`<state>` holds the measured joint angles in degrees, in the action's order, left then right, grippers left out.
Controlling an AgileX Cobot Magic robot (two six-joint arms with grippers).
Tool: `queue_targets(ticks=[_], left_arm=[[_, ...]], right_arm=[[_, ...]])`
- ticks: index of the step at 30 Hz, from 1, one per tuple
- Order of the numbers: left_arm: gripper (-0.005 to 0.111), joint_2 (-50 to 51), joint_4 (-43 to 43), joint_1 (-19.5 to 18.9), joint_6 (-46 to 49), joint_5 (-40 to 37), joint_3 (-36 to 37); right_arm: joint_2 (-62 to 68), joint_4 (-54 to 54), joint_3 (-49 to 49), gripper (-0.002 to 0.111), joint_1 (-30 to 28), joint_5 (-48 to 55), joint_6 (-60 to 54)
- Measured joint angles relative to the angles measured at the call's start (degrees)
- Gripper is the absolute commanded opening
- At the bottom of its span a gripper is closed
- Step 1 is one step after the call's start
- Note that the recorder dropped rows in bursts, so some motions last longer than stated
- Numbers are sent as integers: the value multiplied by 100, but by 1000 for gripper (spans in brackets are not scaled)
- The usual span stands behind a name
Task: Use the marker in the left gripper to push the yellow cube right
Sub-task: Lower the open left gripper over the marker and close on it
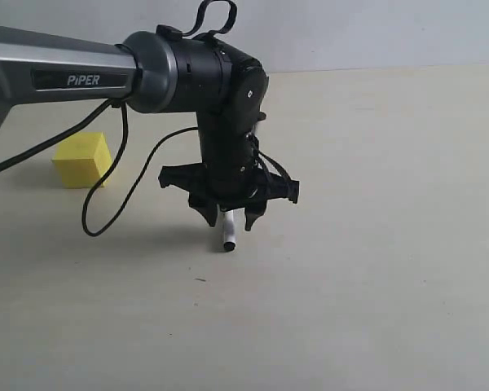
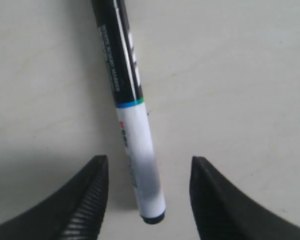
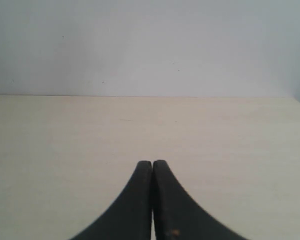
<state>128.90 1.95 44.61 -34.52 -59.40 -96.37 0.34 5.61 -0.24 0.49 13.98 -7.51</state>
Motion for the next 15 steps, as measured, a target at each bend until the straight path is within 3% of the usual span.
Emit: queue_targets(ticks=[15], left_arm=[[47,182,0,0,-231,13,-14]], right_arm=[[0,0,0,0,0,0,0]])
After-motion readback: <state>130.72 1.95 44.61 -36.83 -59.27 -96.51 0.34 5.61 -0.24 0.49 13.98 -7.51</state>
